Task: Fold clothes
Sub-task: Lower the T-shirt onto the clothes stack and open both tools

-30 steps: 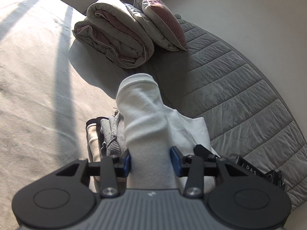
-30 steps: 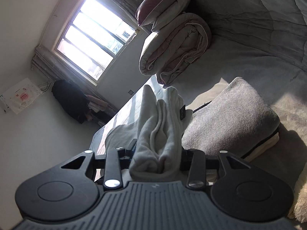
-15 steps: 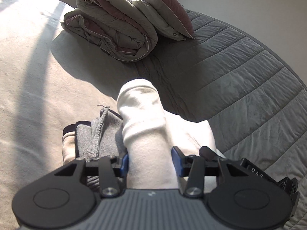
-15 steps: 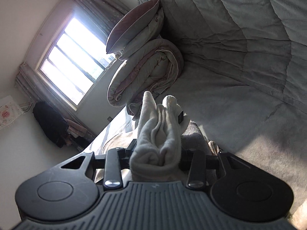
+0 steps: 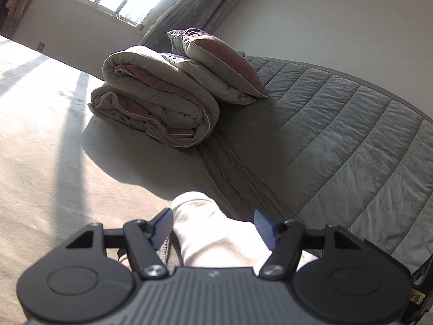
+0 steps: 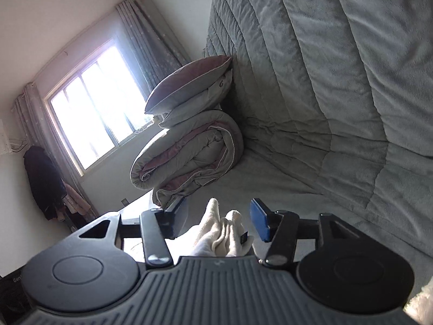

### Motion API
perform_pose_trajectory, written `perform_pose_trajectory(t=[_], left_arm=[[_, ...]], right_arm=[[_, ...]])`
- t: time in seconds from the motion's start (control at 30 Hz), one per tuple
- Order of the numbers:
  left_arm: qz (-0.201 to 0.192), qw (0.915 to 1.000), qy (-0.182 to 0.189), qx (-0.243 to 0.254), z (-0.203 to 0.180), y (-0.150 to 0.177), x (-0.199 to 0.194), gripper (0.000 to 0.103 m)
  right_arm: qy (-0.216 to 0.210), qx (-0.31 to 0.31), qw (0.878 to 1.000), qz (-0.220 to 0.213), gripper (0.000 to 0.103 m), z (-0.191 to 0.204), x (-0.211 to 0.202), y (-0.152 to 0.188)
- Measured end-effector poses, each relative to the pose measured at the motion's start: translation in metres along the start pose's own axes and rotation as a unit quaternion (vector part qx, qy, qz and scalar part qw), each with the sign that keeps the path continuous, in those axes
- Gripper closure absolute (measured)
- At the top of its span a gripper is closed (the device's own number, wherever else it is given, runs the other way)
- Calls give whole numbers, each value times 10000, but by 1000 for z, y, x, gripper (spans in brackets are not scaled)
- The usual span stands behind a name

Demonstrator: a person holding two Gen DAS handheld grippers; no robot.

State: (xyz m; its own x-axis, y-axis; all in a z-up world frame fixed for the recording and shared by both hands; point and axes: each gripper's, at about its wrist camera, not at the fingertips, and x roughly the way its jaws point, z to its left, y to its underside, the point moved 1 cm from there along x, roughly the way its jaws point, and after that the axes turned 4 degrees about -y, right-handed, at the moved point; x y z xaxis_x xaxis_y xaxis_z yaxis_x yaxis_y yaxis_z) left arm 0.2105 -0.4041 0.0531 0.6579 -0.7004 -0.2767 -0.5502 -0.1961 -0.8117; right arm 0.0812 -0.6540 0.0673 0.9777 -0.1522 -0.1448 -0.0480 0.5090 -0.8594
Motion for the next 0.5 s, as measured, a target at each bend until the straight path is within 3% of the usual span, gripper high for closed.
perform_pose_trajectory(t=[0.13, 0.33, 0.5], left_arm=[[-10, 9989, 192, 439, -16, 10, -3, 48], [226, 9917, -3, 1267, -22, 48, 7, 47], [206, 9873, -37, 1577, -27, 51, 4, 46]], right_arm=[[-87, -557, 9984, 65, 81, 13, 7, 4], [240, -734, 9959, 476, 82, 0, 25, 34], [254, -573, 9969, 471, 81, -6, 24, 39]])
